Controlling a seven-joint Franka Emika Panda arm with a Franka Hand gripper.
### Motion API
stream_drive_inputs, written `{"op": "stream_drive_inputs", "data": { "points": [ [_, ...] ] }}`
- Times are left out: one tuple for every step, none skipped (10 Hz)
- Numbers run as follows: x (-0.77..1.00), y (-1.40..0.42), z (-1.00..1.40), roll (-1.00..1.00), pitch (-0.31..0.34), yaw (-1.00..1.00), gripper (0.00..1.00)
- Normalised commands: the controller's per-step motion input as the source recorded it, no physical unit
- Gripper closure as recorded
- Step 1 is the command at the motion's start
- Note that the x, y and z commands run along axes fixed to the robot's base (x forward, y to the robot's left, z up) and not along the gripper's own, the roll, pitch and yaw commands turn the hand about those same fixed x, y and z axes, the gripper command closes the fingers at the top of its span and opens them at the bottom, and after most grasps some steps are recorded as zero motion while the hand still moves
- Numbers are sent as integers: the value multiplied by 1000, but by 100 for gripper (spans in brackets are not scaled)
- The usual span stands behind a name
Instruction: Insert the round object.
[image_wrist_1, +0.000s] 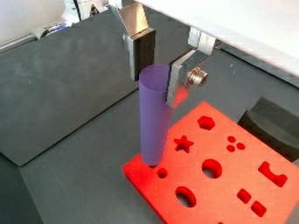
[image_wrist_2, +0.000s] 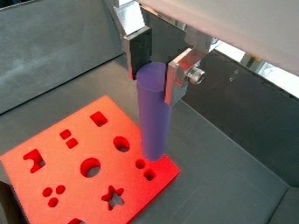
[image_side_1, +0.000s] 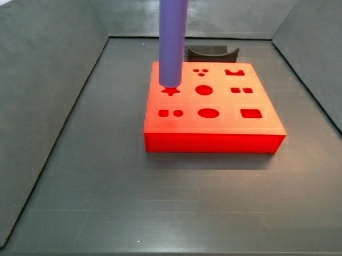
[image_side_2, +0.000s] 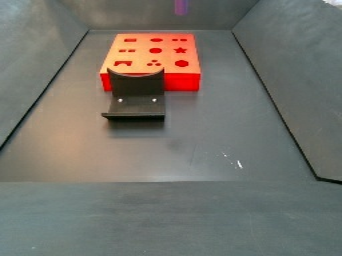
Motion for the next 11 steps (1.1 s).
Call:
{"op": "stream_drive_inputs", "data": {
  "points": [
    [111, 309, -189, 0, -94, -129, 100],
    [520, 520, -203, -24, -116, -260, 100],
    [714, 457, -91, 0, -123, -363, 100],
    [780, 443, -111, 6, -119, -294, 100],
    [811, 403, -134, 47, -139, -254, 100],
    [826, 354, -174, 113, -144, -229, 100],
    [820, 329, -180, 159, -149, -220, 100],
    [900, 303, -229, 139, -173, -169, 100],
    [889, 214, -329, 166, -171, -109, 100],
    [760, 117, -391, 214, -156, -20, 100],
    [243, 0, -346, 179, -41, 0, 100]
  ]
}}
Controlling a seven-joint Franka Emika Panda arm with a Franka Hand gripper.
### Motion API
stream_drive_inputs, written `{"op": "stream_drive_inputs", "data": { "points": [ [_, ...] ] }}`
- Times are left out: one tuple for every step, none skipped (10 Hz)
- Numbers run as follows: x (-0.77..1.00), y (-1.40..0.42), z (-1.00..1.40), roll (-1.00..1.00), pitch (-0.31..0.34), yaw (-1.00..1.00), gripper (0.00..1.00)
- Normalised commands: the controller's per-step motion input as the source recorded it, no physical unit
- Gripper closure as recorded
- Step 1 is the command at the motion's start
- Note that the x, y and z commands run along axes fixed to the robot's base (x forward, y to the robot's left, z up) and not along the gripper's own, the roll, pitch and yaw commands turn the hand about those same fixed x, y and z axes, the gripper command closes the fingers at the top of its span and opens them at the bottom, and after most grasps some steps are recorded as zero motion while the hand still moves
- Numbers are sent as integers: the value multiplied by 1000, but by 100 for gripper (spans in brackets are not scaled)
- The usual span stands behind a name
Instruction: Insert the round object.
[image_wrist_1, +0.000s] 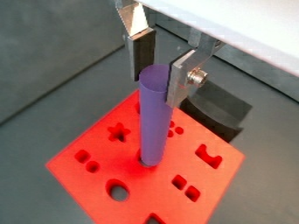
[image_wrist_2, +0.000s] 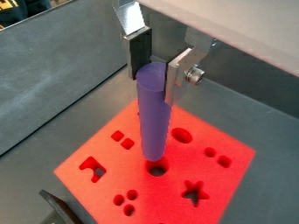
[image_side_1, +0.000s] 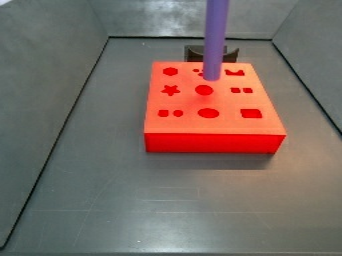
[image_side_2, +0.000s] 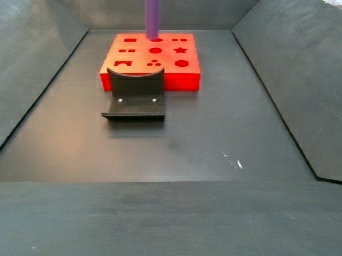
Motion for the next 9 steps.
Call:
{"op": "stream_drive_inputs", "data": {
  "points": [
    [20, 20, -191, 36, 0, 0, 100],
    [-14, 23, -200, 59, 0, 0, 100],
    [-129, 37, -220, 30, -1, -63, 100],
    [-209, 69, -251, 39, -7, -103, 100],
    [-243, 74, -246, 37, -1, -129, 100],
    [-183, 43, -209, 0, -10, -117, 100],
    [-14, 26, -189, 0, -23, -40, 100],
    [0, 0, -209, 0, -26, -9, 100],
    [23, 0, -203, 0, 0, 0, 100]
  ]
}}
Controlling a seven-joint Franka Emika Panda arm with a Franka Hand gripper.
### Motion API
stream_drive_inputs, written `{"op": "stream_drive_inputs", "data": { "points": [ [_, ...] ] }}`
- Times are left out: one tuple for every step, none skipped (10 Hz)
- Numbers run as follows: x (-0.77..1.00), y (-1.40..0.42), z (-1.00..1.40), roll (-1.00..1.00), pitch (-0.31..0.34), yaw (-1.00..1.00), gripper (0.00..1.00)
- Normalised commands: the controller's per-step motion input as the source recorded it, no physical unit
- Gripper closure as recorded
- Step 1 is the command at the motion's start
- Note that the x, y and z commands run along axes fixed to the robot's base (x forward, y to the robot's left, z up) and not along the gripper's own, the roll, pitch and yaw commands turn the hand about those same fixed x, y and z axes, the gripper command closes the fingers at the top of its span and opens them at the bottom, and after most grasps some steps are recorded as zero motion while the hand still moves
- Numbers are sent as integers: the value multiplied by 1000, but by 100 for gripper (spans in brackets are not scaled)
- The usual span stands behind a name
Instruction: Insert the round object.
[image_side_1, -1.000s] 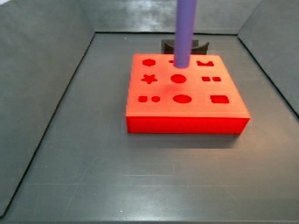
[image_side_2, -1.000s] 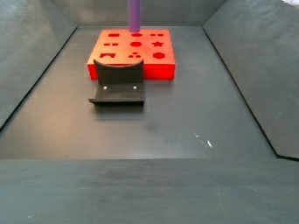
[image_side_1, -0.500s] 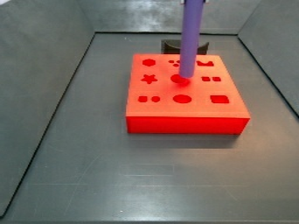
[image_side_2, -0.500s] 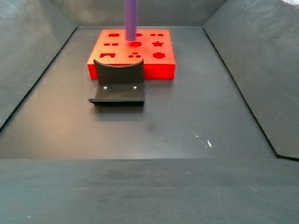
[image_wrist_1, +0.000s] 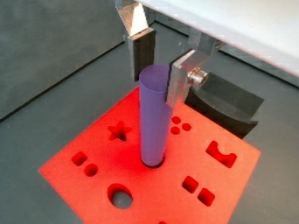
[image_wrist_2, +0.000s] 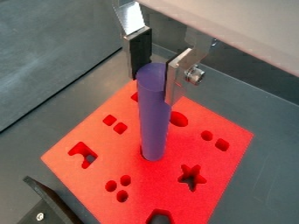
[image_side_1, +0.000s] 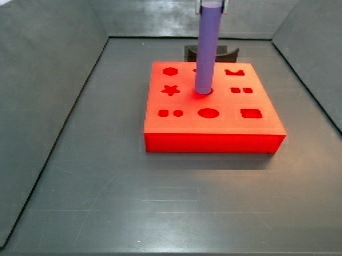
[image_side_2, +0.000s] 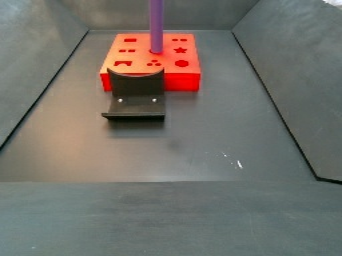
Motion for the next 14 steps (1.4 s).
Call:
{"op": "stream_drive_inputs", "data": {
  "points": [
    [409, 0, -211, 43, 46, 17, 100],
    [360, 0, -246, 24, 57, 0, 100],
    [183, 0, -200, 4, 33, 0, 100],
    [26, 0, -183, 0, 11, 0, 100],
    [0, 0, -249, 51, 7, 0, 100],
    [-231, 0, -369, 134, 47, -80, 100],
    [-266, 0, -271, 107, 56, -137, 100],
    [-169, 0, -209, 64, 43, -106, 100],
    [0, -23, -29, 0, 30, 0, 100],
    [71, -37, -57, 20, 20, 0, 100],
    [109, 0, -260, 17, 0, 0, 100],
    [0, 0, -357, 19, 0, -11, 100],
    [0, 0, -311, 0, 0, -20, 100],
    [0, 0, -274, 0, 0, 0, 100]
  ]
}}
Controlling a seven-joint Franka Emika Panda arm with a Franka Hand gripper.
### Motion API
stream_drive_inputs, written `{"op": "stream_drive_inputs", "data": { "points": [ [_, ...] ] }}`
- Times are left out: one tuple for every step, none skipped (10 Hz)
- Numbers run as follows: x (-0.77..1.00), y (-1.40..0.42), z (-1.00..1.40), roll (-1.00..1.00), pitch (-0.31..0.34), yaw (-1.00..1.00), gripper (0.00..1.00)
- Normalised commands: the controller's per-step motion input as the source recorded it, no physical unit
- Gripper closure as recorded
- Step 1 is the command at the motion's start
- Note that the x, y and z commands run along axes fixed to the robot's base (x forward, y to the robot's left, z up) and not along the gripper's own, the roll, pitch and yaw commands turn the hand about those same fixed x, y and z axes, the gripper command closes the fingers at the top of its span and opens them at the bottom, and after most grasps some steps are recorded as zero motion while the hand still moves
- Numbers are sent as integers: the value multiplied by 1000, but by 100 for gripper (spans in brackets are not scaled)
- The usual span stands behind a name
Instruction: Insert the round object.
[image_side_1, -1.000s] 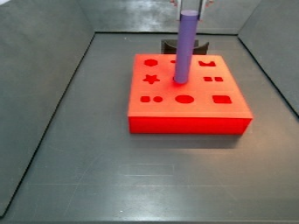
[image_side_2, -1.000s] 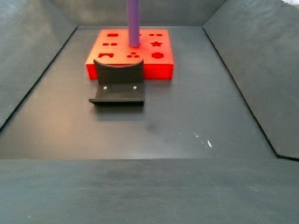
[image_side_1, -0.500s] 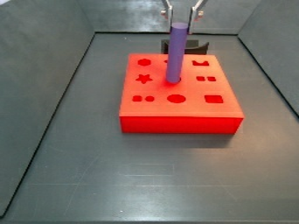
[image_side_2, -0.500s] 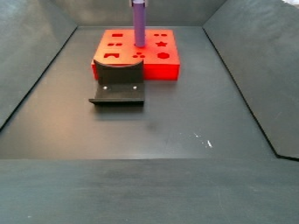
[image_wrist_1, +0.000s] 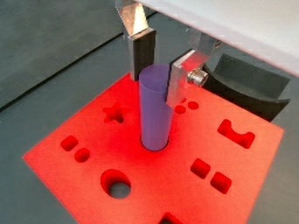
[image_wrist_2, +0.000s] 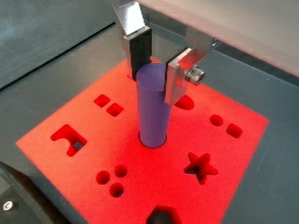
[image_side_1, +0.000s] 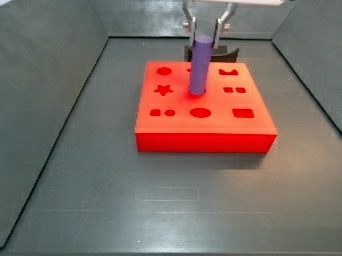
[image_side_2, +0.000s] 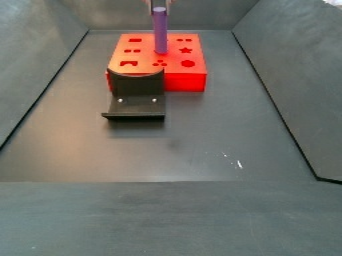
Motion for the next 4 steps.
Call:
{"op": "stream_drive_inputs", "data": {
  "points": [
    [0, 0, -497, 26, 0, 0, 100],
    [0, -11, -391, 37, 0, 0, 100],
    [-9, 0, 0, 0, -9, 0, 100],
    [0, 0, 0, 0, 0, 0, 100]
  ]
}}
